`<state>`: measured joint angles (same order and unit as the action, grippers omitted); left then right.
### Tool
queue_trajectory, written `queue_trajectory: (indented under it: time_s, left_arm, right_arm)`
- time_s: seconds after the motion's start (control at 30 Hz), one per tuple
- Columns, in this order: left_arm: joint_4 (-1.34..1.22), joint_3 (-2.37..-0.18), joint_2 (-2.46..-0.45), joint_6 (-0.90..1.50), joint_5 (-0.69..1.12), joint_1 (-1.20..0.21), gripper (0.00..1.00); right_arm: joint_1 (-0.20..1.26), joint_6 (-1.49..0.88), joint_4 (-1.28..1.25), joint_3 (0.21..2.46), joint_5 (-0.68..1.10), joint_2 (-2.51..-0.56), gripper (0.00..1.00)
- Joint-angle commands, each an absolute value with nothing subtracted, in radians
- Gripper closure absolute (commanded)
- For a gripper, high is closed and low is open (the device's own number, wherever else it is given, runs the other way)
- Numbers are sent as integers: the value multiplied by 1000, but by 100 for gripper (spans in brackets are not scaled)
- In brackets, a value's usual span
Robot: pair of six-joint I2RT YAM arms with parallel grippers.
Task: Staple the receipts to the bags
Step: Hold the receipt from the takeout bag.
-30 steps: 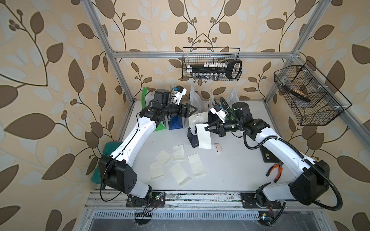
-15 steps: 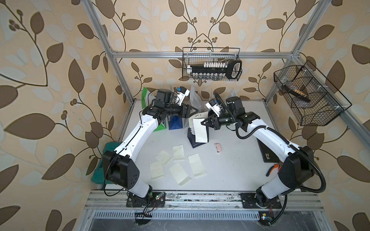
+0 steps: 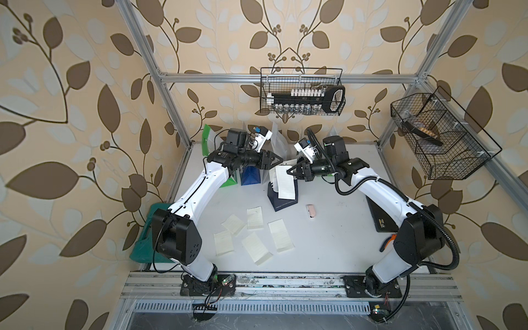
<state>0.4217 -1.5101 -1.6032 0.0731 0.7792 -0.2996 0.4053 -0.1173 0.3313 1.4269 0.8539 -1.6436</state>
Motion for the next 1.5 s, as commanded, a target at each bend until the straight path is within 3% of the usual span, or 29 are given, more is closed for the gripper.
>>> queue_trajectory:
  time_s: [0.0,0.7,1.1,1.47]
  left_arm:
    - [421,-1531,-1603,43,807,-291,45]
    - [457,-1541,-1618,0,787,-300,54]
    - [484,-1546,-1621,-41,732,-327,66]
    - [496,-1553,-1626,-54,716,-332,66]
  right_arm:
    - [404,-121,316,1472,867,-1672,100]
    - [401,-145,294,1492,818,-1703,100]
    - [402,-143,310,1509,798,-1723,100]
    - [403,-120,337,1528,774,-1733,100]
